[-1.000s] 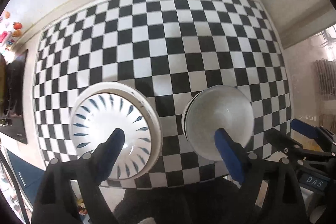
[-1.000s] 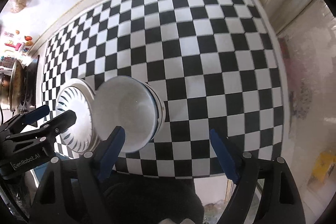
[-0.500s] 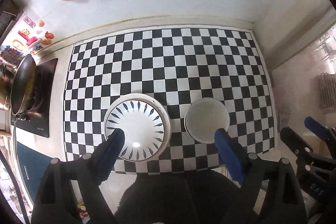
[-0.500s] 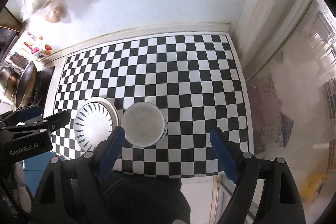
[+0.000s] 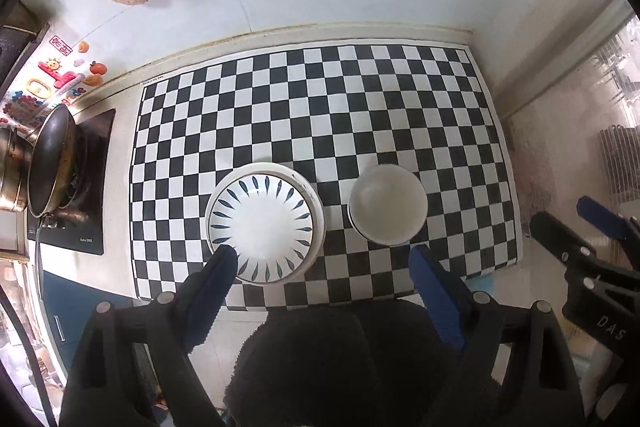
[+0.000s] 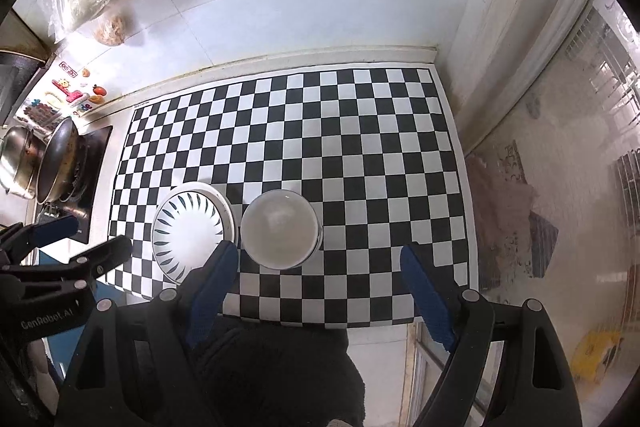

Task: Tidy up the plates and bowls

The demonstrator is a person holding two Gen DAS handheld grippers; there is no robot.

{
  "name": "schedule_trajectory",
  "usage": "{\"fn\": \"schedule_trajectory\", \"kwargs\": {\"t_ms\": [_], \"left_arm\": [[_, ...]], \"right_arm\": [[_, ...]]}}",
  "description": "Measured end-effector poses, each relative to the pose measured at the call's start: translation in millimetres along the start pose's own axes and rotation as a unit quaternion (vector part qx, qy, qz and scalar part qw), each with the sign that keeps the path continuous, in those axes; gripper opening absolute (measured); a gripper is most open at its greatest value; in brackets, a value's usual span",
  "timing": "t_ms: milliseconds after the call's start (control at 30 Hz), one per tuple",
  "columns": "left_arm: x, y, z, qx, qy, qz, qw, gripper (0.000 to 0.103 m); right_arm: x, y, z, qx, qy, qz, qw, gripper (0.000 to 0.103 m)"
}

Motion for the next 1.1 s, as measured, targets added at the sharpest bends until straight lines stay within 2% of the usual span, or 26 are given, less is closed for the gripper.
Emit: {"fn": "schedule_trajectory", "kwargs": {"t_ms": [233,567,633,767,1100], "left_arm": [[2.0,-1.0,-6.5,-0.005,-0.013,0.003,0.9999,0.088],[-5.0,15.7,-45.4,0.011,-0.042,0.042,0.9982,0.086],[-4.7,19.6,-55.3,0.021,-0.04,0.038,0.9982,0.069],[-1.5,26.1,-83.7,0.006,-0.039,0.029,0.9988,0.052],[0.6,33.6,-171.7,-0.064,-0.045,0.028,0.9965,0.052]], "right_arm": [[3.1,-1.0,-7.6,-0.013,0.002,-0.009,1.0,0.085],[19.6,-2.0,-62.1,-0.046,0.015,-0.045,0.998,0.085],[23.0,0.4,-74.5,-0.049,0.01,-0.047,0.998,0.085],[29.4,5.6,-104.2,-0.063,0.014,-0.057,0.996,0.085],[43.1,1.0,-190.6,-0.129,0.025,-0.08,0.988,0.085]]}}
Point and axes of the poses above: each gripper's, at about its wrist camera, not at the fingertips, and z roughly against the way its jaws point, x to its right, y to its top, the point moved 3 cm from there along -z, roughly the way its jaws point, and after that the axes turned 2 degrees about z, right-handed, at the moved point
